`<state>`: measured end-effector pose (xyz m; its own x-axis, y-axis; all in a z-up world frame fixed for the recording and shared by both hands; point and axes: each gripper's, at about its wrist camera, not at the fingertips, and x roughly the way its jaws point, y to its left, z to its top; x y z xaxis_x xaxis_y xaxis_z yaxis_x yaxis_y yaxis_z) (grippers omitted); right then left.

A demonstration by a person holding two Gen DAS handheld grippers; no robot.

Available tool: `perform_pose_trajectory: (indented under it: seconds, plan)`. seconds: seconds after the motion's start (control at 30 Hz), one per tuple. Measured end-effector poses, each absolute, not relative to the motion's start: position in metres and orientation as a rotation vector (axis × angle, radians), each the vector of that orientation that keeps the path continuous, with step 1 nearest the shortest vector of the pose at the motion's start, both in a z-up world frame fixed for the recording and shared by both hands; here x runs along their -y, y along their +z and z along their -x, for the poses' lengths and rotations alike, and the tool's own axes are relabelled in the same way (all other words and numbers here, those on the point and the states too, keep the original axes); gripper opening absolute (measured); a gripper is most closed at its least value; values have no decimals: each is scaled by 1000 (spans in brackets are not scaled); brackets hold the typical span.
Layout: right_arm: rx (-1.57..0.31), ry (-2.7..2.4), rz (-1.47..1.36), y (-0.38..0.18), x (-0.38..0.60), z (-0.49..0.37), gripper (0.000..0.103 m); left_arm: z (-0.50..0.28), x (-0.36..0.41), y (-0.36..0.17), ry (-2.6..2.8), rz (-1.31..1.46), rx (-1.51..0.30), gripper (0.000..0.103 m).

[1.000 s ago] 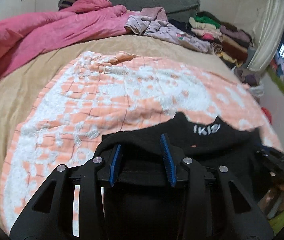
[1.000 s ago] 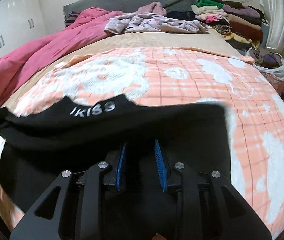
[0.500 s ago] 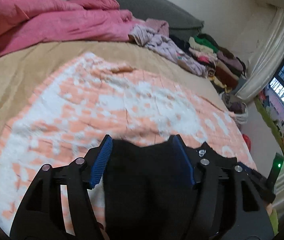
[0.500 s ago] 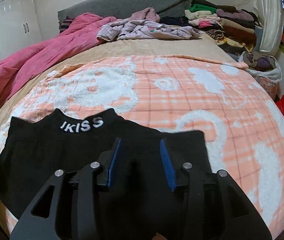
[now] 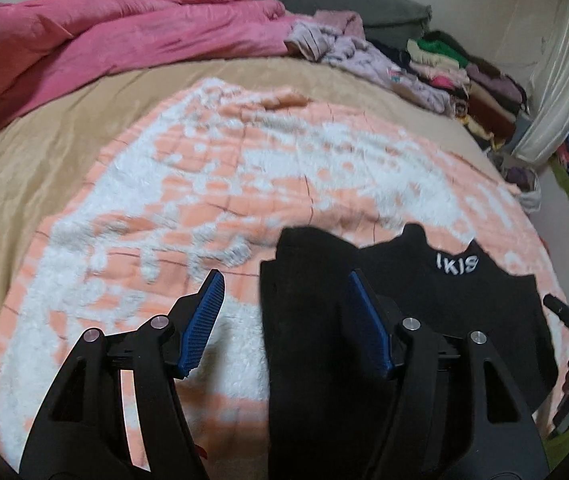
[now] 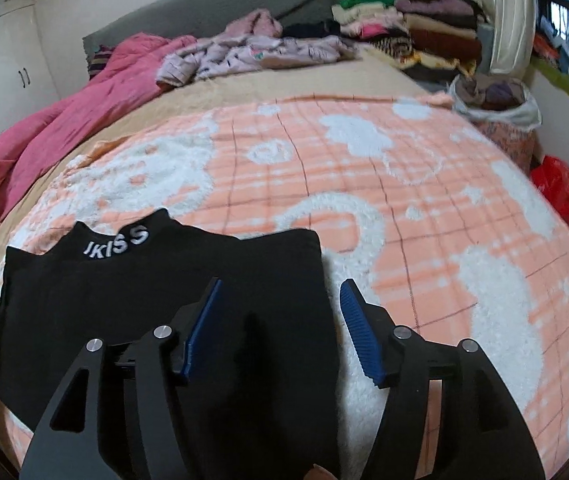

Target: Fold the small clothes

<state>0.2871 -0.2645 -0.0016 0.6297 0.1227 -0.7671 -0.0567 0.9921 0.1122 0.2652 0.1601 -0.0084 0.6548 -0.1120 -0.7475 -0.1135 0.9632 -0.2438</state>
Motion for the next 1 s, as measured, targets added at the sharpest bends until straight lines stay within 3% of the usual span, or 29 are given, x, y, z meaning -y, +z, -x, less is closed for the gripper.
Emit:
perform_pose_trajectory:
  seconds: [0.17,0.27,0.3,0.4,0.43,0.47,0.73,1.0]
  plan:
    - [-953,73,-121,-24,274,-309,59,-280,-149,-21,-20,244,-911,54]
    - [-967,100,-167,-32,278,-313,47,-280,-143,-24,-20,217,-906,23]
    - [-969,124,-193,-34,278,-313,37,-278,-142,-25,-14,207,-904,17]
    - [-944,164,-197,-32,276,-308,20,-273,-145,-25,-11,223,-885,7]
    - [-925,167,-176,-29,274,-304,11,-269,-147,-22,-9,228,-870,6]
    - [-913,162,-162,-26,272,-303,9,-265,-146,-18,-9,224,-855,4]
    - [-752,171,-153,19,272,-294,8,-251,-140,30,7,159,-695,4]
    - [-790,117,-115,0,266,-313,8,-276,-133,5,60,121,-754,4]
